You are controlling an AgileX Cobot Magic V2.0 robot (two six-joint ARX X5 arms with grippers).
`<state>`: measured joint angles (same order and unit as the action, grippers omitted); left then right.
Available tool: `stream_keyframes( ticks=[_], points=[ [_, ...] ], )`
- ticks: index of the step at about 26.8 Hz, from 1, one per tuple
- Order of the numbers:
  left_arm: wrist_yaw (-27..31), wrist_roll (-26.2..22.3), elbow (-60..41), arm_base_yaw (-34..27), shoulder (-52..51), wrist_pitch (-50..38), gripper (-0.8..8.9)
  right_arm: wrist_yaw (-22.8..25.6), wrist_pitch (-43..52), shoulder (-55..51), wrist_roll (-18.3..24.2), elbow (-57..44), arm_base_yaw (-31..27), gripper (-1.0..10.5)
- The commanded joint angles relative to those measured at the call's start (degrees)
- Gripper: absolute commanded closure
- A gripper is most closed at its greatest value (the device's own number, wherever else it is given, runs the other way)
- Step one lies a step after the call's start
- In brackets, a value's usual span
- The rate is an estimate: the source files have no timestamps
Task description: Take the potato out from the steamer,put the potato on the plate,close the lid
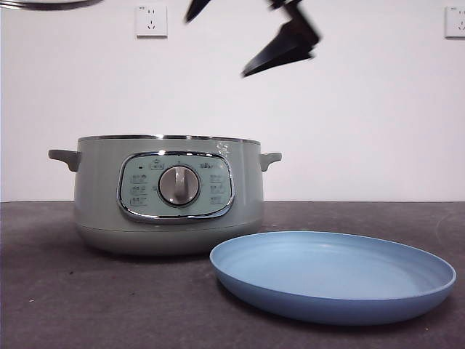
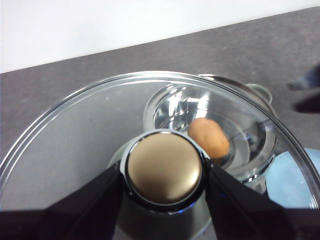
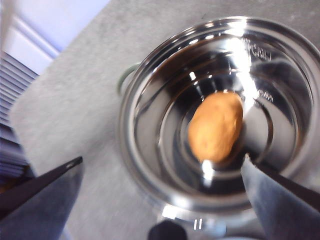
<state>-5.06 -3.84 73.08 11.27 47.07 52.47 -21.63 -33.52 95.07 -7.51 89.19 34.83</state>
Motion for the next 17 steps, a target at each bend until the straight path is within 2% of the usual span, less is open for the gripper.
stream_keyframes(
  ticks=[1, 3, 8, 12, 17],
  points=[
    [0.79, 0.42, 0.48, -0.13, -2.89, -0.28, 8.22, 3.04, -0.92, 6.67, 1.2, 6.19, 1.9, 3.5],
    [0.9, 0.61, 0.48, -0.13, -4.48, 1.07, 8.22, 5.42, -1.66, 10.51, 2.21, 9.92, 2.91, 3.5],
    [1.01, 0.85, 0.48, -0.13, -7.91, 3.43, 8.22, 16.33, -1.14, 20.22, 5.64, 16.24, 5.62, 3.5],
    [0.57, 0.83, 0.48, -0.13, -8.13, 4.17, 8.22, 18.58, -0.63, 24.39, 5.7, 16.24, 6.03, 3.5],
    [0.46, 0.83, 0.48, -0.13, -8.13, 4.26, 8.22, 18.91, 1.84, 27.3, 5.49, 16.24, 6.51, 3.5]
  ],
)
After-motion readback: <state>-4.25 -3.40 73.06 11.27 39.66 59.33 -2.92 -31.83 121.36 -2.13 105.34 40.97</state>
